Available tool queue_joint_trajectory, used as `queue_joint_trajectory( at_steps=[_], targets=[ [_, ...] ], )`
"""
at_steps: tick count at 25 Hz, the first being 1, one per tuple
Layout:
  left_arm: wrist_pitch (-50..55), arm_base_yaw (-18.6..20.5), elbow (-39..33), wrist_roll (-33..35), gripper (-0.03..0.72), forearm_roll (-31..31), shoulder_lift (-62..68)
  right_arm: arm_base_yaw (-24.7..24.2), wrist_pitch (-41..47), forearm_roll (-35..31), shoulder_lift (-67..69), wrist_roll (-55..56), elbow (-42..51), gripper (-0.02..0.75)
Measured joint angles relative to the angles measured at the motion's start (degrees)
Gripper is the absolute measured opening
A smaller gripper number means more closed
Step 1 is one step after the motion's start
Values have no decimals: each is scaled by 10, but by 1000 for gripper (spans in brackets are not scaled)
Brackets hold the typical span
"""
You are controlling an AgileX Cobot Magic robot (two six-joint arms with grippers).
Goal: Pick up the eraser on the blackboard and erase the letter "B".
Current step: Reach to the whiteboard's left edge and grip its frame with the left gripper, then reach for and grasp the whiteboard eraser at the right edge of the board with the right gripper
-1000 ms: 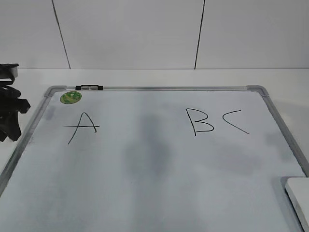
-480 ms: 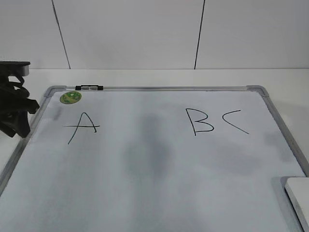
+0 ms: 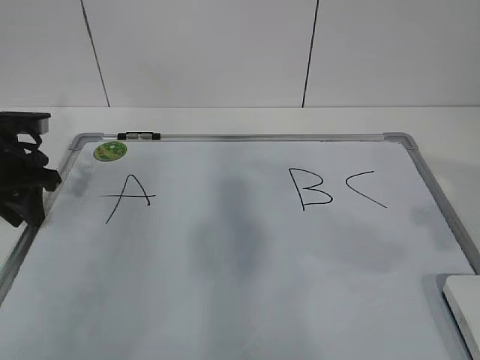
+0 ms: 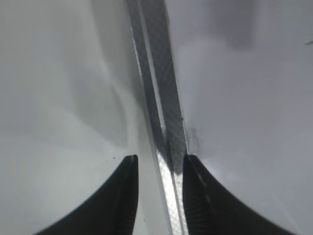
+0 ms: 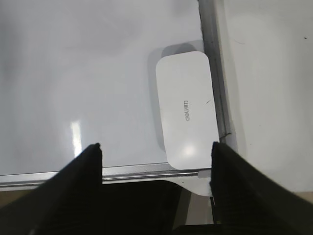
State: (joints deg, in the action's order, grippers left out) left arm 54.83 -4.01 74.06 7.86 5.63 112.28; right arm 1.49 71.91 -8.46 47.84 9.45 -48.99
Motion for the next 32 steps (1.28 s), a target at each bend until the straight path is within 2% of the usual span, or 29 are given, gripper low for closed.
queue_joint_trajectory(
  at_steps=[15,17,22,30,32],
  targets=[
    [1,0,2,1,233,0,10,0,0,8,0,0,0,532],
    [1,0,2,1,204,0,10,0,0,13,0,0,0,532],
    [1,0,3,1,70,2,10,0,0,14,0,0,0,532],
    [1,0,3,-6,53,7,10,0,0,21,4,0,15,533],
    [1,0,3,-6,53,8,10,0,-1,22,9,0,25,563]
  ],
)
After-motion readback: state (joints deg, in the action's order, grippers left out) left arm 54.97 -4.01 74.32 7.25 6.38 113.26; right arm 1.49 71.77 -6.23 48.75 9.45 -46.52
